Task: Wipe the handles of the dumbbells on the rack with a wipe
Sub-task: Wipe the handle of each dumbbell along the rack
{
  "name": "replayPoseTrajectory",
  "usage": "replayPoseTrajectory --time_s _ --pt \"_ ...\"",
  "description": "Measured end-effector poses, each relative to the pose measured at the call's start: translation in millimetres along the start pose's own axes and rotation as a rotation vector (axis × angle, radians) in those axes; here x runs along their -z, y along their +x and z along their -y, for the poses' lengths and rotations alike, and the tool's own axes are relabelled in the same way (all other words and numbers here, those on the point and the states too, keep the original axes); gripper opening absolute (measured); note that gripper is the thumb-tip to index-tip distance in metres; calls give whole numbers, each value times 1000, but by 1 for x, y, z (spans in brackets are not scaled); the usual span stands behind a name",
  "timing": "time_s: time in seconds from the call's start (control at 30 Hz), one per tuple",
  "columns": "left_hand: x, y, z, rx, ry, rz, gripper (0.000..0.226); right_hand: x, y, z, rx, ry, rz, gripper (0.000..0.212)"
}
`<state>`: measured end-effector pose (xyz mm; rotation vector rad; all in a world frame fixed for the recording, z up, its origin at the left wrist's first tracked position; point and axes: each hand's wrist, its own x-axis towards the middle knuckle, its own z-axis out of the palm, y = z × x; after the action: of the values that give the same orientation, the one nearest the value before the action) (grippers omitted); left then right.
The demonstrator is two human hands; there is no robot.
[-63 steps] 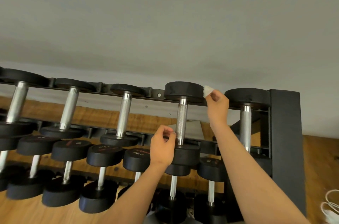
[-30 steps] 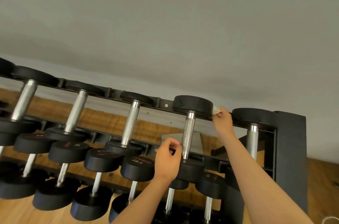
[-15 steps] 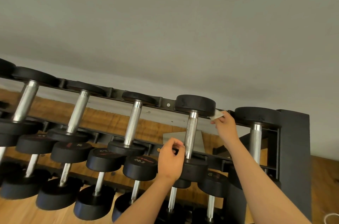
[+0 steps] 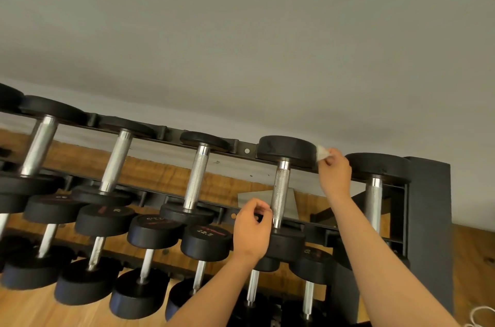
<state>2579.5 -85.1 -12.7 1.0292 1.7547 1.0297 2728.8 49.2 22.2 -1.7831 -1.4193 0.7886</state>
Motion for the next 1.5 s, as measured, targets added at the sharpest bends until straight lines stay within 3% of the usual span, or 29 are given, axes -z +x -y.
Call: replayPoseTrajectory --time_s 0.27,0.47,0.8,1.2,1.33,1.5 --pt "-1 1 2 14 -14 -2 11 1 -39 6 109 -6 -89 12" --pt "-1 1 3 -6 -27 -1 13 12 -32 8 119 -44 -24 27" --pt "0 -1 0 -8 -19 1 15 -8 -27 51 290 33 -6 15" --pt "1 -1 0 -3 -33 8 14 -21 -13 65 328 -32 3 6" --pt "4 4 -2 -20 0 89 5 -23 -27 55 339 -55 31 4" --pt "19 23 -33 -248 12 21 35 -25 -17 61 380 -79 19 4"
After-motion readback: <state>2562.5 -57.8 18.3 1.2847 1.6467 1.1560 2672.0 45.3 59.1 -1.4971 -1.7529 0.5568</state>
